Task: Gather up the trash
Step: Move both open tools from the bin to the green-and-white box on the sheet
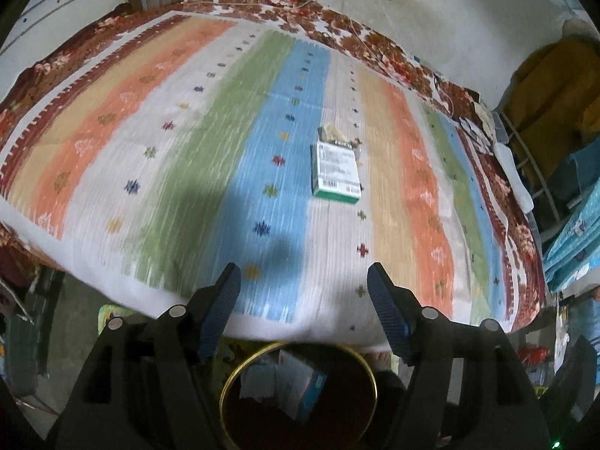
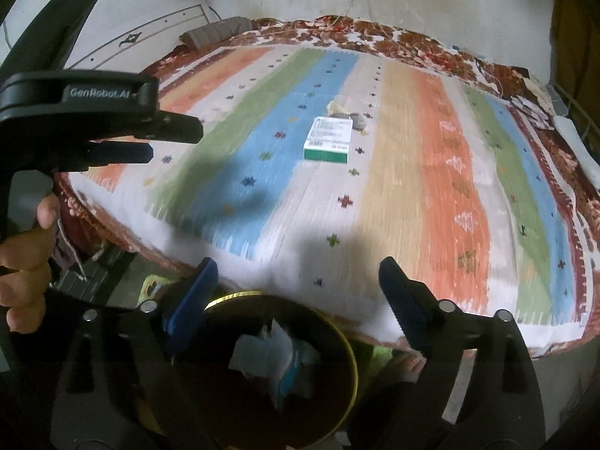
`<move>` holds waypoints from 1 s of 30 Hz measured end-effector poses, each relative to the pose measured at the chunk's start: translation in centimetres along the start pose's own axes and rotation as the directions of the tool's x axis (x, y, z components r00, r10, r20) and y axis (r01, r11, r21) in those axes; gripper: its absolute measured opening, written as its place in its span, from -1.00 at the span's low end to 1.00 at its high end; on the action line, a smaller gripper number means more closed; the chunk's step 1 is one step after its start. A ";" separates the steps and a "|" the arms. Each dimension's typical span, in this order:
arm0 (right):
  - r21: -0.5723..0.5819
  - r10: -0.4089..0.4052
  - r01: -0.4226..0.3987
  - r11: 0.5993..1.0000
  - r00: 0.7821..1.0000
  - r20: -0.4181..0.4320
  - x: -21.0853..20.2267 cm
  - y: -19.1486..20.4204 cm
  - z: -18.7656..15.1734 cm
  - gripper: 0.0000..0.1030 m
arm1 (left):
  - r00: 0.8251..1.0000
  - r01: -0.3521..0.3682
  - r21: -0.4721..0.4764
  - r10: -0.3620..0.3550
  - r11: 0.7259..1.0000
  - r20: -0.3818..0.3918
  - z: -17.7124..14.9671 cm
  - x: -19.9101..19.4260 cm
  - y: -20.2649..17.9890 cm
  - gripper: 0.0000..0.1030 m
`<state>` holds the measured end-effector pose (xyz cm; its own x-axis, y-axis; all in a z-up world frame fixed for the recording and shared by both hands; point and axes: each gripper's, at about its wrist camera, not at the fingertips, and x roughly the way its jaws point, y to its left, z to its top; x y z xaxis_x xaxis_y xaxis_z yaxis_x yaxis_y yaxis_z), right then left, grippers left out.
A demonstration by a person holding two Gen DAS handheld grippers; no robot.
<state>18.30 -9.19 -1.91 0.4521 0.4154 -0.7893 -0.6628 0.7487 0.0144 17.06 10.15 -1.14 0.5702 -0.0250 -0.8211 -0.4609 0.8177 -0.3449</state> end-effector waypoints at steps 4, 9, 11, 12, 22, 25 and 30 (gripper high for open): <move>0.025 -0.009 0.009 1.000 1.000 0.013 1.7 -0.2 1.5 0.72 | 1.000 -0.015 0.011 0.016 1.000 -0.027 1.3 2.0 -0.1 0.46; 0.018 -0.024 0.024 1.000 0.999 0.022 4.1 -0.3 3.0 0.78 | 0.999 -0.016 -0.004 0.016 1.000 -0.033 3.1 3.5 0.3 0.46; 0.016 -0.033 0.032 0.999 0.999 0.032 4.8 -0.4 3.4 0.81 | 1.000 -0.002 -0.006 0.002 1.000 -0.026 4.1 3.8 0.2 0.47; 0.020 -0.036 0.035 0.999 0.999 0.039 5.3 -0.5 3.6 0.81 | 1.000 -0.004 0.007 0.004 1.000 -0.013 4.6 3.9 0.0 0.52; 0.068 -0.042 0.040 0.997 0.998 0.036 10.4 -1.6 5.5 0.83 | 0.999 0.031 -0.007 -0.031 0.999 -0.016 9.0 7.4 0.5 0.67; 0.074 -0.053 0.050 0.996 0.998 0.037 11.3 -1.9 5.8 0.83 | 0.998 0.044 -0.020 -0.045 0.999 -0.038 10.2 9.0 1.1 0.73; 0.090 -0.055 0.053 0.995 0.998 0.022 13.5 -2.5 6.6 0.83 | 0.997 0.015 -0.008 -0.015 1.000 -0.075 11.8 11.9 1.8 0.73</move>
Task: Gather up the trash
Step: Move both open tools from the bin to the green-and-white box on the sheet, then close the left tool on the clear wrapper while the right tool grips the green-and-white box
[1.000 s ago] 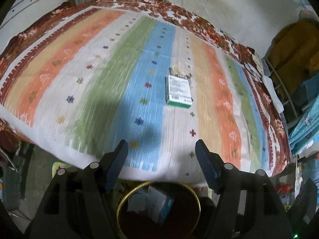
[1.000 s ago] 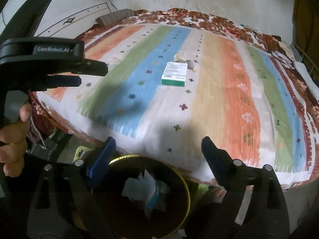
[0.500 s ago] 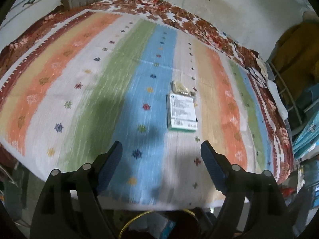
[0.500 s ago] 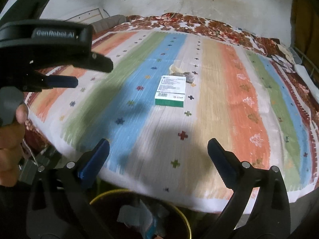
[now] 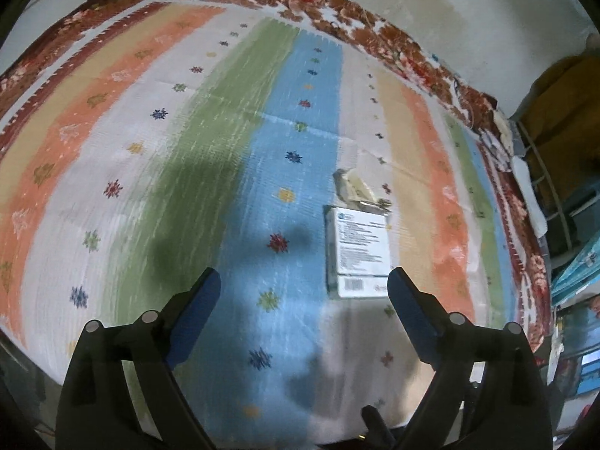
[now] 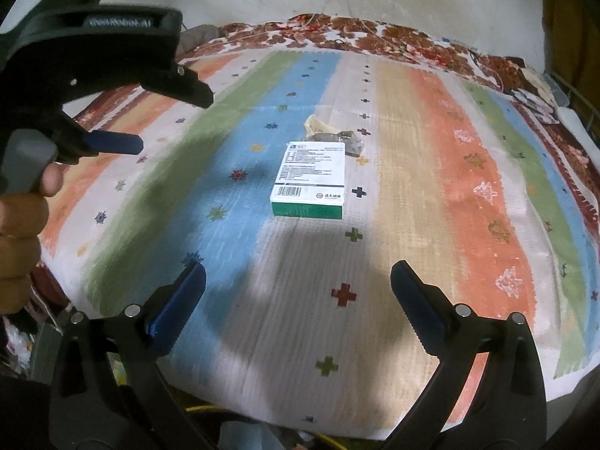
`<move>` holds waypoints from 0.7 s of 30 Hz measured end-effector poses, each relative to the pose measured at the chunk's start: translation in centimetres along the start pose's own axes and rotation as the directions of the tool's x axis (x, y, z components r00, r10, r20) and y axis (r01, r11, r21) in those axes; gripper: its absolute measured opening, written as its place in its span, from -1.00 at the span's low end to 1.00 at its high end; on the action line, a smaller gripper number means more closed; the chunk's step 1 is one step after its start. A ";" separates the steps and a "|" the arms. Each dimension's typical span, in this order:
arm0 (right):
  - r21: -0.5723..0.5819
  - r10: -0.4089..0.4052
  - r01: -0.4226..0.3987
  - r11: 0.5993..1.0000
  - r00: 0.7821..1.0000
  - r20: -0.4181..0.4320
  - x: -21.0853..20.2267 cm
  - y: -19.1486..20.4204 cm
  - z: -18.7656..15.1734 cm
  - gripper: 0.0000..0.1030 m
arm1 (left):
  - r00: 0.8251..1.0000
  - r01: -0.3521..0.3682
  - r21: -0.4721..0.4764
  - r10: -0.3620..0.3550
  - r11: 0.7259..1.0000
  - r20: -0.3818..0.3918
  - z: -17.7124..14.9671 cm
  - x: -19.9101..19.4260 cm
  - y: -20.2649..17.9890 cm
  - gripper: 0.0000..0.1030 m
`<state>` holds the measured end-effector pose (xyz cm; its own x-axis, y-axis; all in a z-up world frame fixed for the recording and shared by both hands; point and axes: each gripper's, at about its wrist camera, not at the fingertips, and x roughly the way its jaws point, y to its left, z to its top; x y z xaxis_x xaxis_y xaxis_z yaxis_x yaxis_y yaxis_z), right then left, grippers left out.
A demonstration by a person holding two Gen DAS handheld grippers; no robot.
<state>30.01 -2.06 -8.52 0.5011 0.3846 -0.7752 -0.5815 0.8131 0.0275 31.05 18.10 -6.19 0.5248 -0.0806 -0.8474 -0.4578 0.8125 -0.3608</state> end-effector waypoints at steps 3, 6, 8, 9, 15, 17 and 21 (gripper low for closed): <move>-0.005 -0.011 0.011 1.000 1.000 -0.008 1.4 -0.1 0.5 0.83 | 1.000 -0.008 0.017 0.008 1.000 -0.013 1.1 1.2 0.1 0.74; -0.002 -0.016 0.016 1.000 1.000 -0.011 2.8 -0.4 0.9 0.83 | 1.000 0.006 0.023 -0.006 1.000 -0.013 2.4 2.0 0.2 0.77; -0.002 -0.026 0.026 1.000 1.000 -0.003 3.5 -0.5 1.3 0.83 | 0.999 0.023 0.023 -0.022 0.999 -0.025 2.9 2.7 0.2 0.77; -0.007 -0.025 0.025 1.000 1.000 -0.010 4.0 -0.5 1.4 0.83 | 0.999 0.027 0.029 -0.027 0.999 -0.023 3.3 3.1 0.0 0.77; -0.009 -0.023 0.022 1.000 0.999 -0.029 6.6 -0.6 2.0 0.83 | 0.999 0.033 0.072 -0.031 0.997 -0.033 4.8 5.7 -0.8 0.78; -0.013 -0.019 0.019 1.000 0.999 -0.028 7.2 -0.5 2.1 0.83 | 0.999 0.036 0.073 -0.033 0.997 -0.040 5.4 6.5 -0.7 0.78; -0.031 -0.022 0.021 0.999 1.000 -0.017 8.2 0.0 2.6 0.82 | 0.997 0.053 0.060 -0.050 0.997 -0.058 6.5 7.9 -0.3 0.78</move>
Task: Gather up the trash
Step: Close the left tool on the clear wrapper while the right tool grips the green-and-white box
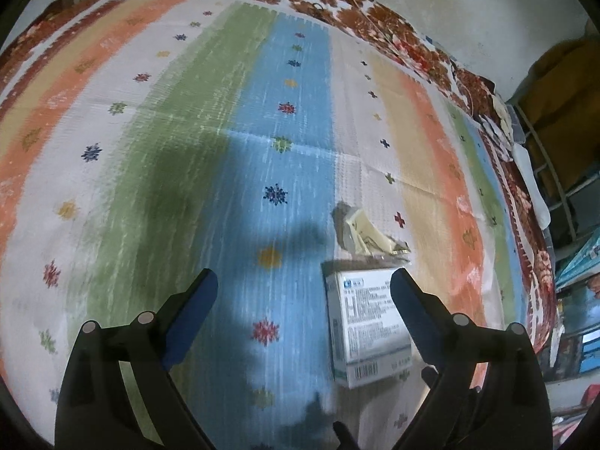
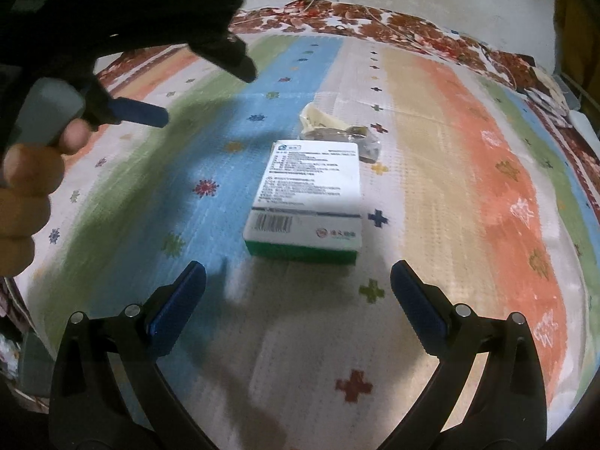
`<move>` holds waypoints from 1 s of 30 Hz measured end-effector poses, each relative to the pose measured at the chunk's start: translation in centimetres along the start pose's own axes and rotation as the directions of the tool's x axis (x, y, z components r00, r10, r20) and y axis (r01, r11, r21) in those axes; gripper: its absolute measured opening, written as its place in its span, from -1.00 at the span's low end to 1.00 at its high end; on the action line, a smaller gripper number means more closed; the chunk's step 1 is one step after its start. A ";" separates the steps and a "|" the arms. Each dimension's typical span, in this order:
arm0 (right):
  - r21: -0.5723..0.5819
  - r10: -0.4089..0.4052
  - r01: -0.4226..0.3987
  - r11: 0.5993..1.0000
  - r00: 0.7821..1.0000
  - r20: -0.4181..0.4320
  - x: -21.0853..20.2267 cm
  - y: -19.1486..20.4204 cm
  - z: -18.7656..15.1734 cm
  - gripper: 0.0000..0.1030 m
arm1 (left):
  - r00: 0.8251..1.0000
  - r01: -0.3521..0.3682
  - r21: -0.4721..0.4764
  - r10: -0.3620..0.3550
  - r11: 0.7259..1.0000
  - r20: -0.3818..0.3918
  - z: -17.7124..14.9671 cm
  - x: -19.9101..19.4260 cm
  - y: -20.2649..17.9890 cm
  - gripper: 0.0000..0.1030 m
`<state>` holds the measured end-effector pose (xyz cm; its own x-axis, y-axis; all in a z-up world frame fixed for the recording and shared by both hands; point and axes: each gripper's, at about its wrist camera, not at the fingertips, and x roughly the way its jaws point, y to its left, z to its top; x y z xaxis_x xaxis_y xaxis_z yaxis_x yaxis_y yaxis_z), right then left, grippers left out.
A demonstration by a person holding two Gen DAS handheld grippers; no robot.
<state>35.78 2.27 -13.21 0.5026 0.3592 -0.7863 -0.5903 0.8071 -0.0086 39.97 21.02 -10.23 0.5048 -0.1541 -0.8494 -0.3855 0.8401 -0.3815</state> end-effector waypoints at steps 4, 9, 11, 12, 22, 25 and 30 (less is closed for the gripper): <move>-0.008 -0.012 0.012 1.000 1.000 0.005 0.7 0.2 0.5 0.81 | 0.999 0.023 -0.010 -0.023 1.000 -0.031 1.1 2.0 -0.1 0.78; 0.032 -0.024 0.024 0.999 1.000 0.011 1.3 -0.7 0.8 0.71 | 0.998 0.035 0.013 -0.034 0.999 -0.052 2.0 4.0 -1.0 0.78; 0.037 -0.027 0.027 0.999 1.000 0.007 1.5 -0.9 1.0 0.67 | 0.998 0.039 0.012 -0.038 0.999 -0.051 2.4 4.5 -1.6 0.78; 0.037 -0.029 0.029 0.999 1.000 0.003 1.6 -0.9 1.0 0.65 | 0.999 0.035 0.008 -0.035 0.999 -0.041 2.6 4.6 -1.7 0.77; 0.030 -0.016 0.016 0.999 1.000 0.010 1.8 -1.3 1.1 0.31 | 0.993 0.018 -0.002 -0.018 1.000 -0.115 3.2 8.3 -4.1 0.30; 0.031 -0.016 0.016 0.999 1.000 0.012 1.8 -1.2 0.8 0.30 | 0.991 0.037 0.004 -0.036 0.999 -0.132 3.2 9.0 -4.9 0.10; 0.022 -0.022 0.022 1.000 1.000 0.006 1.5 -1.0 0.6 0.28 | 0.992 0.014 0.023 -0.010 1.000 -0.126 3.0 9.5 -4.8 -0.54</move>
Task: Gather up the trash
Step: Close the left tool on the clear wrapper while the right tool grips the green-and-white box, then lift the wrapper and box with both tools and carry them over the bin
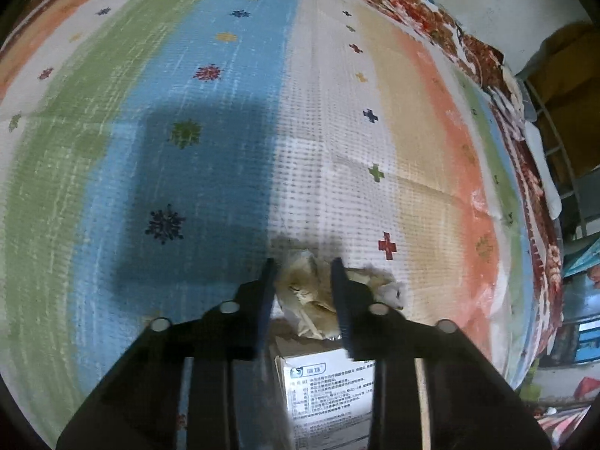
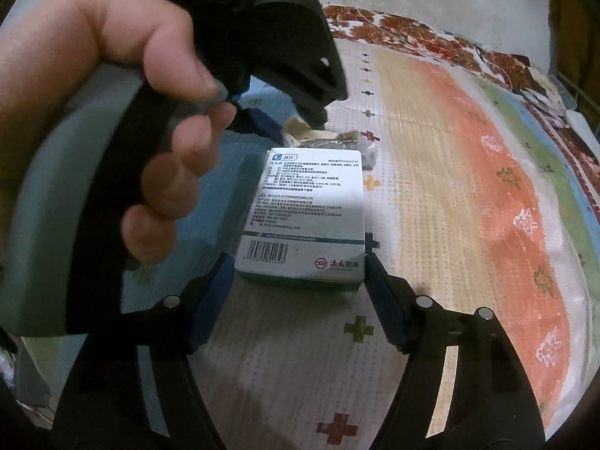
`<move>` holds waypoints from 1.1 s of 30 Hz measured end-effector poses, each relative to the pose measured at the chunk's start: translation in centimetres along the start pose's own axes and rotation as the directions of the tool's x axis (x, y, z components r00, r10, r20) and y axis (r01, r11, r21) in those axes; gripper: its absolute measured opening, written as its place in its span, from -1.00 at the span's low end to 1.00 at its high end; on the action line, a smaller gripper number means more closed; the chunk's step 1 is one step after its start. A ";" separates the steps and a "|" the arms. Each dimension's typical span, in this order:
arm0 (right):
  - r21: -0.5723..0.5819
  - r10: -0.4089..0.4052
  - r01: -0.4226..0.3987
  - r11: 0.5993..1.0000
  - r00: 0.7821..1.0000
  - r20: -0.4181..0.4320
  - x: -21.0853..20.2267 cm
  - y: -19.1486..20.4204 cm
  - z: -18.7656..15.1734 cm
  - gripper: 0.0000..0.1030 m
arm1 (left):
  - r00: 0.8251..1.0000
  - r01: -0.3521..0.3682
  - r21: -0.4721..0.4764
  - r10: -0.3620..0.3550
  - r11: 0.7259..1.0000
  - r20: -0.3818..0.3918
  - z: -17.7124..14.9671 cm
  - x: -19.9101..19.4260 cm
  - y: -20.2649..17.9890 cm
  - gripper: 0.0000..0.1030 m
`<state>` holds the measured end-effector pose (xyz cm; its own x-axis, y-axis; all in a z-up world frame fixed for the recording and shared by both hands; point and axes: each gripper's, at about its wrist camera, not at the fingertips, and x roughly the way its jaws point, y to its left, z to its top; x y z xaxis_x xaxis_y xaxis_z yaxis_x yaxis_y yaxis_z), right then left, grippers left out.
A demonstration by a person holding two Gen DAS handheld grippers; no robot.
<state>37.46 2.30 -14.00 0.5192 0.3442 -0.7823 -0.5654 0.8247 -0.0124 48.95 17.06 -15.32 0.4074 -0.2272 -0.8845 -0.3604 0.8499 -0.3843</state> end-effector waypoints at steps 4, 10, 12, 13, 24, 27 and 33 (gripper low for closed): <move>-0.016 -0.012 0.012 1.000 1.000 -0.003 -0.4 0.4 -0.2 0.28 | 0.999 0.027 -0.046 -0.026 0.999 0.035 -0.3 -1.2 1.4 -0.75; -0.027 -0.021 0.021 0.999 1.000 -0.002 -2.2 0.2 -0.4 0.28 | 0.997 0.007 -0.082 -0.001 0.997 0.081 -0.9 -4.0 3.1 -0.76; -0.023 -0.022 0.022 0.999 1.000 0.000 -3.1 0.1 -0.3 0.28 | 0.995 -0.015 -0.071 0.022 0.997 0.093 -1.3 -5.6 3.4 -0.76; -0.019 -0.021 0.021 1.000 1.000 0.000 -3.6 0.0 -0.3 0.28 | 0.994 -0.027 -0.062 0.034 0.998 0.100 -1.5 -6.2 3.4 -0.76; -0.048 -0.021 0.023 0.999 0.999 0.043 -11.2 -1.3 -0.1 0.28 | 0.982 -0.139 -0.009 0.139 0.990 0.128 -6.7 -14.4 2.2 -0.76; -0.047 -0.010 0.012 0.999 0.999 0.046 -13.3 -1.7 -0.3 0.28 | 0.981 -0.136 0.003 0.134 0.991 0.143 -8.9 -16.5 1.6 -0.76; -0.049 0.020 -0.017 0.999 0.998 0.058 -17.3 -1.8 -1.4 0.28 | 0.984 -0.125 0.033 0.120 0.992 0.130 -14.0 -19.0 0.6 -0.76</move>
<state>28.60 -5.82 -1.33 0.5442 0.3856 -0.7451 -0.6045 0.7960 -0.0295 29.22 15.27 -2.43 0.4670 -0.0599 -0.8822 -0.3806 0.8870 -0.2617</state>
